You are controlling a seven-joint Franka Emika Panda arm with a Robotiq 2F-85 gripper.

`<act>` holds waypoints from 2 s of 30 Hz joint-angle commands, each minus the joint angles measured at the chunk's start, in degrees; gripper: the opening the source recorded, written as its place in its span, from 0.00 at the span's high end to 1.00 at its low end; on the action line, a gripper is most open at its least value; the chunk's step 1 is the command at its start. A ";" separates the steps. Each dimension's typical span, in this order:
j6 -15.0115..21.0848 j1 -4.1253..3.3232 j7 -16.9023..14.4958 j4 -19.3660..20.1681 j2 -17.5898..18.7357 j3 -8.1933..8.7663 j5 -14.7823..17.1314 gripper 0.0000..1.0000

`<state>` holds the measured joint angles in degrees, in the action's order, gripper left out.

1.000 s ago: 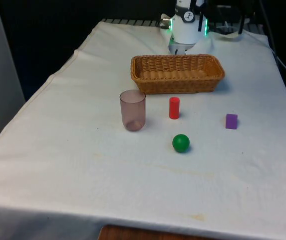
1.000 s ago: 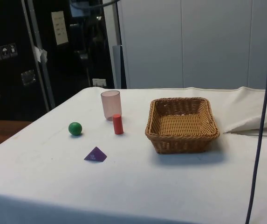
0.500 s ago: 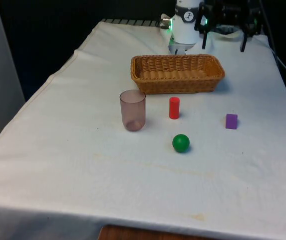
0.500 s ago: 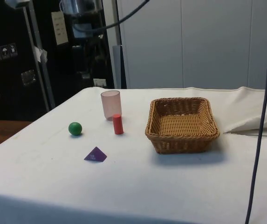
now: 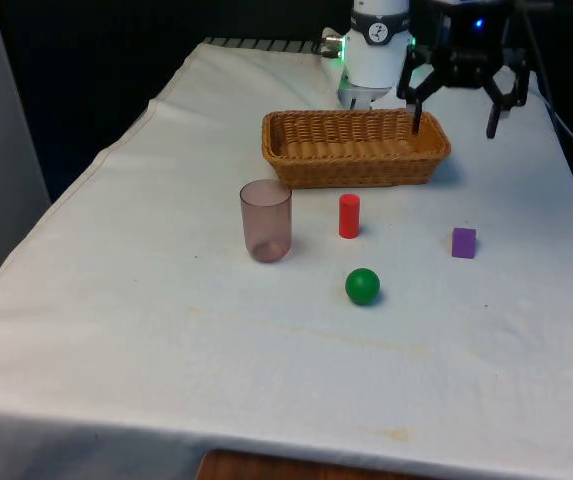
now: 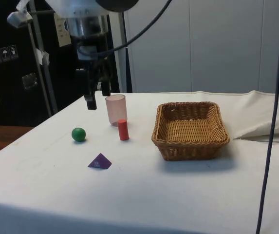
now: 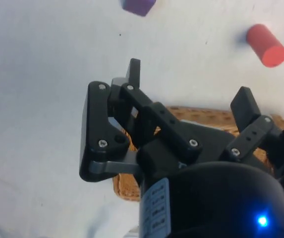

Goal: Pick up the triangular block and place it into the basket.

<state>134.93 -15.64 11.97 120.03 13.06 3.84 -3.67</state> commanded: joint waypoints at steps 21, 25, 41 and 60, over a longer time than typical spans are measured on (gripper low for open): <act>7.68 0.11 0.00 0.11 6.25 -0.46 2.46 0.00; 10.26 0.17 0.00 0.29 7.45 -1.09 3.55 0.00; 16.21 0.06 1.49 0.06 12.09 -2.58 3.84 0.00; 19.42 0.11 1.66 -1.32 17.25 -2.41 3.38 0.00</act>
<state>154.35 -15.53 13.64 118.72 30.31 1.43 -0.29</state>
